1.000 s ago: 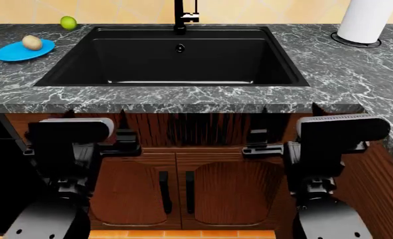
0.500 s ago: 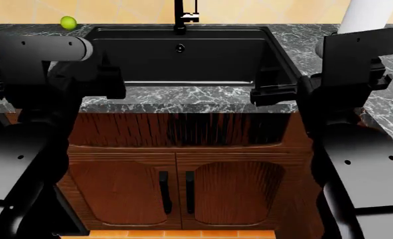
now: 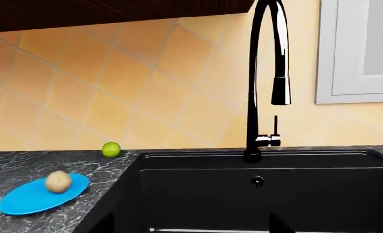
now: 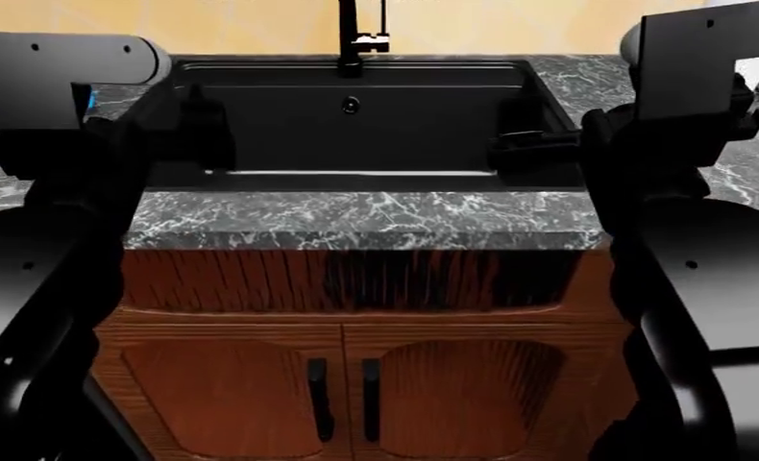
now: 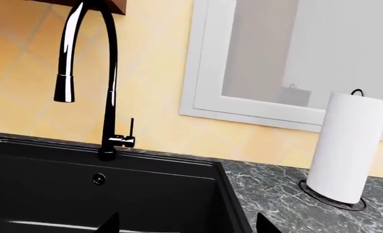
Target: Pick the potato from the counter and place it in the sink. Then turn on the sink faucet.
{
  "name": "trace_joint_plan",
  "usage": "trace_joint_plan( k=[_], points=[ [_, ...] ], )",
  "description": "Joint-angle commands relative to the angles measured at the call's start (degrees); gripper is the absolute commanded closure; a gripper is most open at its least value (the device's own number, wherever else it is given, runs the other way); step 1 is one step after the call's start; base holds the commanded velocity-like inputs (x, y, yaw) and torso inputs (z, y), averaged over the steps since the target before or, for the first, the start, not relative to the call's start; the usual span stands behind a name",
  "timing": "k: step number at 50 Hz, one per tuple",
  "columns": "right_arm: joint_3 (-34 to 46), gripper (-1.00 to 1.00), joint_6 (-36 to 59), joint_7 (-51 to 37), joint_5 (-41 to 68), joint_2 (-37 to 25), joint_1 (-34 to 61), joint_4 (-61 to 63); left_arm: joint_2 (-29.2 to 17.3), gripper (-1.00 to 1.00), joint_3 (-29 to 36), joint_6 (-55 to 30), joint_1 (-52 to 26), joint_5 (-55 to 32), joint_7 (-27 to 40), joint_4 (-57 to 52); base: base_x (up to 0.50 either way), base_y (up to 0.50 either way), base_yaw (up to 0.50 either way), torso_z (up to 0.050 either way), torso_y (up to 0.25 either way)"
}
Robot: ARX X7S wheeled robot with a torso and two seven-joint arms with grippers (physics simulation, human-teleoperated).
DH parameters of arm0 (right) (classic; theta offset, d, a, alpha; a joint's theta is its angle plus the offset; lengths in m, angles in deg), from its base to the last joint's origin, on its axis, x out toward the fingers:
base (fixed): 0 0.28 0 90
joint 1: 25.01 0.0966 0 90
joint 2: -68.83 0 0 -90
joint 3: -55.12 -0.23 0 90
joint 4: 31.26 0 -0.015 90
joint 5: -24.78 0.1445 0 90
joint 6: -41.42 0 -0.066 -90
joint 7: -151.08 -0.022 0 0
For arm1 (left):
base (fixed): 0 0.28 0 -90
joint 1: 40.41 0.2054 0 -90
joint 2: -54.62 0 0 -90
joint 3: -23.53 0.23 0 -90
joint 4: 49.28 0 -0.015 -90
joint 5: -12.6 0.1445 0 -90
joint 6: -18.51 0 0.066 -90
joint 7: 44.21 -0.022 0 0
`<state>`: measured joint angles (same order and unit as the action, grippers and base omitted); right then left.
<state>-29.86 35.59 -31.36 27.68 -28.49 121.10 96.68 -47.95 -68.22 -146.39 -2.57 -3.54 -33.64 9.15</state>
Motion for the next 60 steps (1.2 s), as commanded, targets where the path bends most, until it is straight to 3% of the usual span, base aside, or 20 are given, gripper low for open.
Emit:
trace_joint_plan(
  k=[1,18,48,53,60],
  points=[
    [-0.1,-1.0,0.5,0.0,0.6,-0.1,0.8,-0.5,-0.5,-1.0,0.0,0.3,-0.3,-0.1,0.1,0.9,0.37,0.23,0.0,0.0,0.0],
    [-1.1,-1.0,0.5,-0.3,1.2,-0.1,-0.6,0.6,-0.8,-1.0,0.7,0.9,0.7,-0.3,0.5,0.5,0.4,0.24,0.0,0.0,0.0],
    [-0.3,-1.0,1.0,-0.6,2.6,-0.5,-0.6,0.0,-1.4,-1.0,1.3,0.9,1.2,-0.6,1.5,0.6,0.5,0.01,0.0,0.0,0.001],
    [-3.6,-1.0,0.6,1.6,4.2,0.9,1.9,-6.7,-1.2,-1.0,3.2,1.4,-3.3,0.1,1.2,9.2,0.28,0.0,0.0,-0.012,0.002],
    [-3.1,-1.0,-5.9,2.3,4.0,0.0,5.8,-17.8,-0.9,-1.0,6.4,9.7,-7.0,2.0,0.0,21.4,0.0,0.0,0.0,-0.006,0.0]
  ],
)
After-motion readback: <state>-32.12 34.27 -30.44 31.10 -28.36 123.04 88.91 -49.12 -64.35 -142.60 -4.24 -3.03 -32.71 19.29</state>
